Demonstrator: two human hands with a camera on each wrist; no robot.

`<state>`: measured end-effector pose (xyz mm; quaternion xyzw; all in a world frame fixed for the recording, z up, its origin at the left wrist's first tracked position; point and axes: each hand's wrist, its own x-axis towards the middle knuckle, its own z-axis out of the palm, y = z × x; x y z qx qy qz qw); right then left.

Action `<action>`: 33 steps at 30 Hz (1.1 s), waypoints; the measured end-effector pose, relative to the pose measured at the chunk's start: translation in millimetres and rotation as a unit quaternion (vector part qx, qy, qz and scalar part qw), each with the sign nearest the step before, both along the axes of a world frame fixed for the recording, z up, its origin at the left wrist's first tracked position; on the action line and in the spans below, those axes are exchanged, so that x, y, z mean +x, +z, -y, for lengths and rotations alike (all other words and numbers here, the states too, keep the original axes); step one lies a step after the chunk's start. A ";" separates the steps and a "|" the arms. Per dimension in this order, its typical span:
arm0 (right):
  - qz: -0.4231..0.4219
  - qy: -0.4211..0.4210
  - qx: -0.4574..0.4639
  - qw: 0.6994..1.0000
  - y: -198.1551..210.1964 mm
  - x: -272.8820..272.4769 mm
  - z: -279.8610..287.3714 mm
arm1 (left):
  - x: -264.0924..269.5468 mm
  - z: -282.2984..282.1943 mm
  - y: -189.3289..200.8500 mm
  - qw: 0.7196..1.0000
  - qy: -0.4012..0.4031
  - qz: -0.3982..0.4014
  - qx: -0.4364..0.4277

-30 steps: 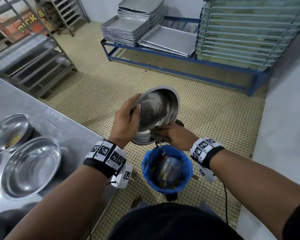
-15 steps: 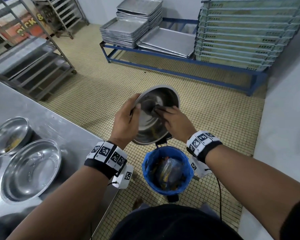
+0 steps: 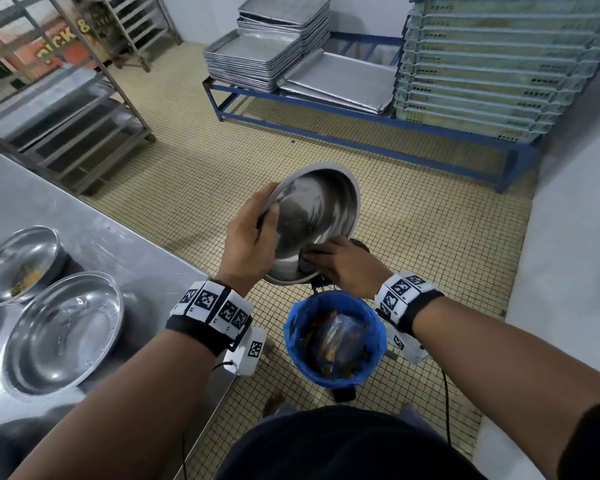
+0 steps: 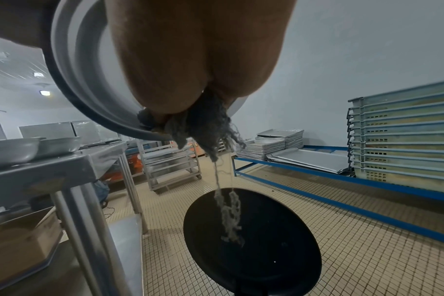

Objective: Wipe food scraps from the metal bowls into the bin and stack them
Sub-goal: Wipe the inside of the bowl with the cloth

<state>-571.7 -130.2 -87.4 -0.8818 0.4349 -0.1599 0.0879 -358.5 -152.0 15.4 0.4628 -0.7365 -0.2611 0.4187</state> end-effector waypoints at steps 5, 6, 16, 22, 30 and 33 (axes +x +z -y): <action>-0.012 -0.010 0.046 0.999 -15.9 -6.7 -10.9 | 1.9 2.7 -5.1 1.000 0.004 -0.008 0.014; -0.001 -0.019 0.054 0.998 -14.3 -8.1 -15.4 | 2.9 3.6 -6.0 1.000 0.005 -0.011 0.019; 0.189 -0.164 0.066 0.966 23.9 -10.0 -6.2 | -0.1 1.1 9.0 0.999 0.008 -0.020 0.050; 0.057 -0.103 0.056 0.991 22.7 0.5 -1.1 | -7.9 -2.1 16.0 0.998 0.004 -0.054 0.041; 0.065 -0.049 0.001 0.997 8.9 -3.2 -23.8 | 0.1 -1.3 12.2 0.995 0.047 -0.064 0.052; 0.077 -0.065 0.026 0.995 13.5 -6.6 -25.4 | 2.6 0.1 12.7 0.994 0.060 -0.070 0.057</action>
